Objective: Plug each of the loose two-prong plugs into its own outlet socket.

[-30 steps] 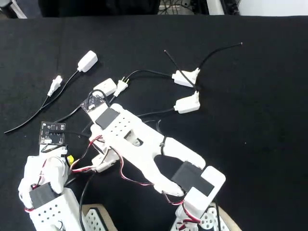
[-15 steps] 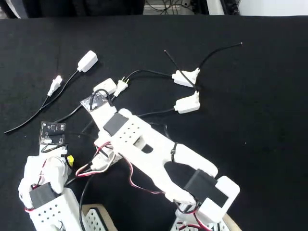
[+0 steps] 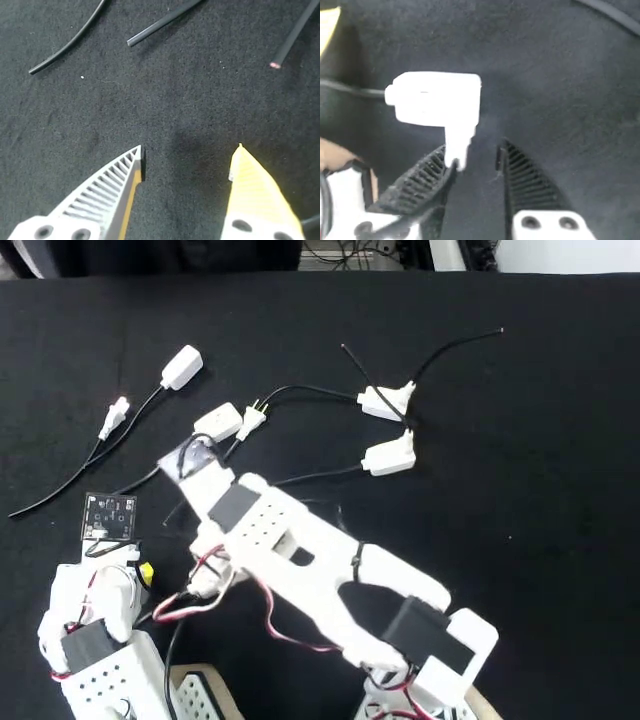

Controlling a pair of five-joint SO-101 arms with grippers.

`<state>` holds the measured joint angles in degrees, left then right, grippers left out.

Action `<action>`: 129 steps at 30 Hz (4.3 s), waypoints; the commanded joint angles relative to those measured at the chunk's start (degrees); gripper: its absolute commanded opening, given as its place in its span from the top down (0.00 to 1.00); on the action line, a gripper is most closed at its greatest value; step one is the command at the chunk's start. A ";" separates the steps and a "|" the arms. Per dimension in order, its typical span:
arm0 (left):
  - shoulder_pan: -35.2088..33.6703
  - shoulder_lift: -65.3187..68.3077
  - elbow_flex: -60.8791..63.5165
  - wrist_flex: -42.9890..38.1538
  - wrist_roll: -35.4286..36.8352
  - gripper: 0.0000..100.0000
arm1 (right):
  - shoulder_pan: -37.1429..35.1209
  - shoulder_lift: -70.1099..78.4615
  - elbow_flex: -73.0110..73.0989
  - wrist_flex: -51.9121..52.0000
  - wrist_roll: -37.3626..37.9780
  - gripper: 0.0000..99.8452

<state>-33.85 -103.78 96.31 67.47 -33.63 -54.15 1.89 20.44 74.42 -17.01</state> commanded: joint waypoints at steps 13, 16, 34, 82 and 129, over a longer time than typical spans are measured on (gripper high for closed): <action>0.75 -0.79 1.01 -0.09 0.79 0.72 | -2.90 -4.70 -1.19 1.58 -0.44 0.90; 0.75 -0.79 1.01 -0.18 1.58 0.72 | -2.90 -8.84 0.13 1.32 -1.32 0.90; 0.75 -0.79 1.01 -0.18 1.67 0.72 | -2.90 -15.16 9.10 -11.25 -1.76 0.78; 0.57 -0.79 1.01 -0.09 1.58 0.72 | -0.44 -2.95 8.48 -17.49 -1.32 0.95; 0.75 -0.79 1.01 -0.18 1.49 0.72 | 52.40 -7.78 6.81 -10.99 24.62 0.99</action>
<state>-33.85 -103.78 96.31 67.47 -32.40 -1.41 -6.46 29.58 64.92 7.08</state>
